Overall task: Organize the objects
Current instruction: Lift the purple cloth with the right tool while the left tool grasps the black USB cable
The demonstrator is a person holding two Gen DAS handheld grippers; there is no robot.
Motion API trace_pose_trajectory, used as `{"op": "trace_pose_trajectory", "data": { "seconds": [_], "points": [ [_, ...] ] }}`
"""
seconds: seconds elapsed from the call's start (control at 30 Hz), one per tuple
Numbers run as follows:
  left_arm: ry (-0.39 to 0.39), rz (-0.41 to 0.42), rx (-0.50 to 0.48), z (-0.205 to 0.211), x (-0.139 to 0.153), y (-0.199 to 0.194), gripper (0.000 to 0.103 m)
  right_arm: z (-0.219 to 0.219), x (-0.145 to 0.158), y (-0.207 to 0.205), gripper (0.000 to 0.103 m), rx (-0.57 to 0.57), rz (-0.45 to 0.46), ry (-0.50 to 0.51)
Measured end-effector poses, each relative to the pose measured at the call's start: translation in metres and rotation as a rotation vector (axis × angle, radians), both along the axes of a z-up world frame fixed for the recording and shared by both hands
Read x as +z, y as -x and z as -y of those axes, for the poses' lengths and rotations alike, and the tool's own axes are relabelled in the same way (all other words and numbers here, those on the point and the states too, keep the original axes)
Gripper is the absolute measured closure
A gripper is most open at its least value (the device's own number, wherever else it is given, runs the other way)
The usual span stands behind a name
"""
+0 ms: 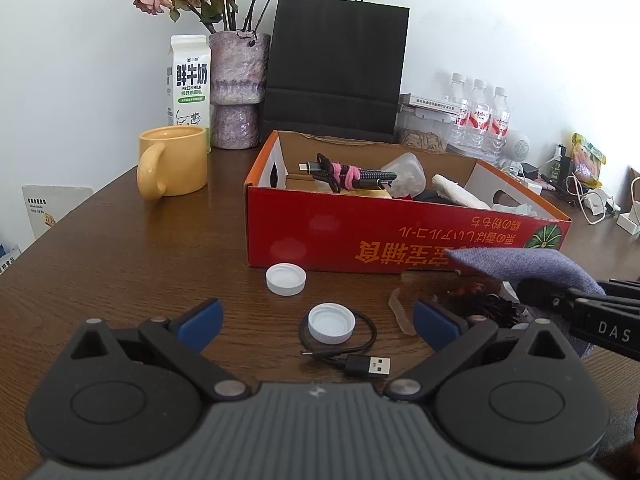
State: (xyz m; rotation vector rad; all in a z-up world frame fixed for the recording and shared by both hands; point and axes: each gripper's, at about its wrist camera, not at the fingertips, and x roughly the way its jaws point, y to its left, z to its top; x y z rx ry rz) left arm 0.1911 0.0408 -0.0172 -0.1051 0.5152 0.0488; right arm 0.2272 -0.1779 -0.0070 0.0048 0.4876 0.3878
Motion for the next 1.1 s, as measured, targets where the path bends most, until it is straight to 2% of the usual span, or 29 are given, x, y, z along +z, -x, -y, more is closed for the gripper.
{"op": "trace_pose_trajectory", "data": {
  "seconds": [0.23, 0.77, 0.87, 1.07, 1.1],
  "points": [
    [-0.009, -0.024, 0.025, 0.000, -0.002, -0.003, 0.000, 0.004, 0.006, 0.015, 0.083, 0.007, 0.100, -0.011],
    [-0.055, -0.111, 0.025, 0.013, -0.008, -0.001, 0.000, 0.028, 0.009, 0.026, 0.083, -0.019, 0.133, -0.042],
    [-0.070, -0.121, 0.019, 0.019, -0.009, -0.004, 0.006, 0.030, 0.009, 0.026, 0.082, -0.017, 0.131, -0.048],
    [-0.079, -0.140, 0.005, 0.026, -0.011, -0.008, 0.031, 0.030, 0.009, 0.027, 0.082, -0.010, 0.133, -0.055],
    [-0.081, -0.138, 0.002, 0.027, -0.011, -0.007, 0.039, 0.030, 0.009, 0.028, 0.082, -0.009, 0.134, -0.057]
  ]
}}
